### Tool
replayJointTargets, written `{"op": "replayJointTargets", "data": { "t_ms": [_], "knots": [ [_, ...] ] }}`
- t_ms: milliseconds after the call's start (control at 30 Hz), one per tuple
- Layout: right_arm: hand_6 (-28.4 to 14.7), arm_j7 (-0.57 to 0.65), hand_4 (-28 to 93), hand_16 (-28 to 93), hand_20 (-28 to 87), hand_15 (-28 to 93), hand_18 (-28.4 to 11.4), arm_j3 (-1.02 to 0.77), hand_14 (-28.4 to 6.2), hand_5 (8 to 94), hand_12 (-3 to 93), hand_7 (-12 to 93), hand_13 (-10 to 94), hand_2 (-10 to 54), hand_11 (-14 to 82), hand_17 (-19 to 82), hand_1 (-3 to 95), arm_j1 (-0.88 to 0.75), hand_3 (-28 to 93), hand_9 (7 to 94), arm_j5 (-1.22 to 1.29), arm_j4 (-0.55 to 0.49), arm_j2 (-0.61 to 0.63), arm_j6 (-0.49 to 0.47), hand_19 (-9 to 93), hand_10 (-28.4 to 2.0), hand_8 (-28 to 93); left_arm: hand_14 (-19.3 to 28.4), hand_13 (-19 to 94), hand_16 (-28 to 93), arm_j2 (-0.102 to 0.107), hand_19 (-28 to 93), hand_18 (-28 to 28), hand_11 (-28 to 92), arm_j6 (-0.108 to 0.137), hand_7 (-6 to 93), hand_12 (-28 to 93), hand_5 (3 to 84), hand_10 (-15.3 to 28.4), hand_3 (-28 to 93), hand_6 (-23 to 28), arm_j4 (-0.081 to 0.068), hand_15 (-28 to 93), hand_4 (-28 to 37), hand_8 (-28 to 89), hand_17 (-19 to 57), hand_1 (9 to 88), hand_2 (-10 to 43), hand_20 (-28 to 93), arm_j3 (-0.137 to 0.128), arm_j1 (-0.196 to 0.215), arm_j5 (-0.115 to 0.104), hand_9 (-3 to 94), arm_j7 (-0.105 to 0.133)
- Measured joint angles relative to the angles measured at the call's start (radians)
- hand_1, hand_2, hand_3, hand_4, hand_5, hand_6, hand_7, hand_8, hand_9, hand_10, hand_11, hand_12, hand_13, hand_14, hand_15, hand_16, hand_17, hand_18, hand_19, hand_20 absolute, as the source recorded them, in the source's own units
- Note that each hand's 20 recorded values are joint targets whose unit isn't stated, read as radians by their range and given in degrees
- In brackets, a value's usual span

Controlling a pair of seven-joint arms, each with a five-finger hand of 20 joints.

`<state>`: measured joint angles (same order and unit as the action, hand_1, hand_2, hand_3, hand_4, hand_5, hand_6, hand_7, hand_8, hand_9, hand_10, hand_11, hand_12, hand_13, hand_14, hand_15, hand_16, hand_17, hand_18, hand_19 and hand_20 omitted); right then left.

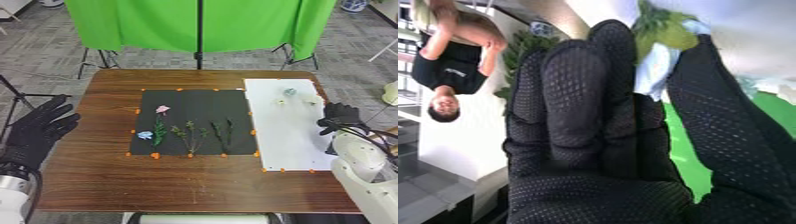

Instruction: Arrange flowers

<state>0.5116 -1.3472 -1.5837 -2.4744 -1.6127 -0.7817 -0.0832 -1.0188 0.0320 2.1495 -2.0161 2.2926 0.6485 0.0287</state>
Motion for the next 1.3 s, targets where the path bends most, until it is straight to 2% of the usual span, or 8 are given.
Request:
{"op": "replayJointTargets", "data": {
  "t_ms": [133, 300, 467, 633, 800, 933, 1100, 1300],
  "knots": [
    [3.2, -0.013, -28, 24, 32, 62, -14.0, 0.000, -1.9, 66.0, 42.0, 56, 79, -7.7, 31.6, 32, 47.2, -0.001, 81, 85.2, -0.002, -0.001, -0.001, 0.009, 76, -3.2, -7, 14.0, 27, -5, 0.001, 53, 21.2, 21, -0.001, 16.2, 8, 36.2, 11.8, 72, 2.8, 0.000, 44, -25.3, -10, -6.5, 26.0, 3.9, 8, -0.001, 0.000, 0.000, 30.7, -0.001],
    [2.5, -0.032, -28, 25, 32, 62, -13.8, 0.009, -1.8, 66.8, 43.1, 56, 79, -8.1, 30.7, 32, 47.2, -0.008, 82, 85.7, -0.009, -0.018, -0.002, 0.082, 76, -3.0, -8, 14.0, 27, -5, 0.001, 53, 21.2, 21, -0.002, 16.4, 8, 36.2, 11.8, 72, 2.7, 0.000, 44, -25.2, -11, -6.5, 26.0, 4.1, 8, -0.006, 0.003, 0.000, 30.7, -0.001],
    [2.5, -0.048, -28, 25, 33, 62, -13.8, 0.050, -1.9, 66.9, 43.7, 56, 79, -8.4, 30.2, 32, 47.3, 0.016, 82, 85.9, -0.027, -0.044, -0.009, 0.103, 76, -3.0, -8, 14.0, 27, -4, 0.001, 53, 21.2, 21, -0.003, 16.4, 8, 36.1, 11.7, 72, 2.8, 0.000, 44, -25.3, -11, -6.5, 25.9, 4.2, 9, -0.008, 0.003, 0.000, 30.8, 0.000],
    [2.4, -0.084, -28, 25, 33, 62, -13.7, 0.105, -1.9, 66.8, 44.1, 56, 79, -8.5, 29.5, 32, 47.2, 0.073, 83, 86.0, -0.027, -0.085, -0.027, 0.126, 76, -3.1, -8, 13.9, 27, -4, 0.003, 53, 21.2, 21, -0.002, 16.4, 8, 36.2, 11.7, 72, 2.7, 0.002, 44, -25.2, -11, -6.5, 25.8, 4.2, 9, -0.011, 0.004, 0.000, 30.8, 0.001],
    [2.5, -0.143, -28, 26, 33, 62, -13.7, 0.233, -1.8, 66.8, 44.2, 56, 79, -8.7, 29.1, 32, 47.1, 0.199, 83, 86.2, -0.018, -0.108, -0.060, 0.142, 76, -3.1, -8, 13.7, 28, -4, 0.004, 53, 21.3, 21, -0.001, 16.2, 8, 36.2, 11.7, 73, 2.7, 0.003, 44, -25.3, -11, -6.5, 25.7, 4.2, 9, -0.015, 0.007, 0.000, 30.8, 0.000],
    [2.8, -0.181, -28, 25, 33, 63, -13.7, 0.353, -1.9, 67.3, 43.6, 56, 79, -9.0, 28.7, 32, 46.8, 0.325, 83, 86.6, -0.007, -0.087, -0.130, 0.141, 76, -3.2, -8, 13.6, 28, -4, 0.005, 53, 21.3, 21, -0.001, 16.3, 8, 36.2, 11.7, 73, 2.6, 0.003, 43, -25.5, -11, -6.5, 25.5, 4.3, 9, -0.015, 0.008, 0.000, 30.8, -0.004],
    [3.1, -0.240, -28, 25, 33, 63, -13.7, 0.473, -1.9, 68.0, 42.1, 56, 79, -9.4, 28.0, 32, 46.3, 0.455, 83, 87.5, -0.016, -0.014, -0.268, 0.114, 77, -3.2, -8, 13.3, 28, -4, 0.011, 53, 21.2, 20, -0.001, 16.5, 9, 36.1, 11.7, 73, 2.4, 0.002, 42, -25.8, -11, -6.5, 25.1, 4.4, 9, -0.006, -0.002, 0.000, 30.9, -0.011],
    [3.0, -0.267, -28, 25, 33, 63, -13.6, 0.510, -1.9, 68.3, 42.2, 55, 78, -9.5, 27.6, 32, 46.2, 0.483, 83, 87.8, -0.104, 0.041, -0.455, 0.079, 77, -3.2, -8, 13.0, 29, -3, 0.021, 53, 21.2, 20, -0.002, 16.7, 9, 36.4, 11.8, 73, 2.3, -0.005, 41, -26.3, -11, -6.4, 25.0, 4.5, 9, 0.015, -0.028, 0.000, 31.4, -0.020]
  ]
}}
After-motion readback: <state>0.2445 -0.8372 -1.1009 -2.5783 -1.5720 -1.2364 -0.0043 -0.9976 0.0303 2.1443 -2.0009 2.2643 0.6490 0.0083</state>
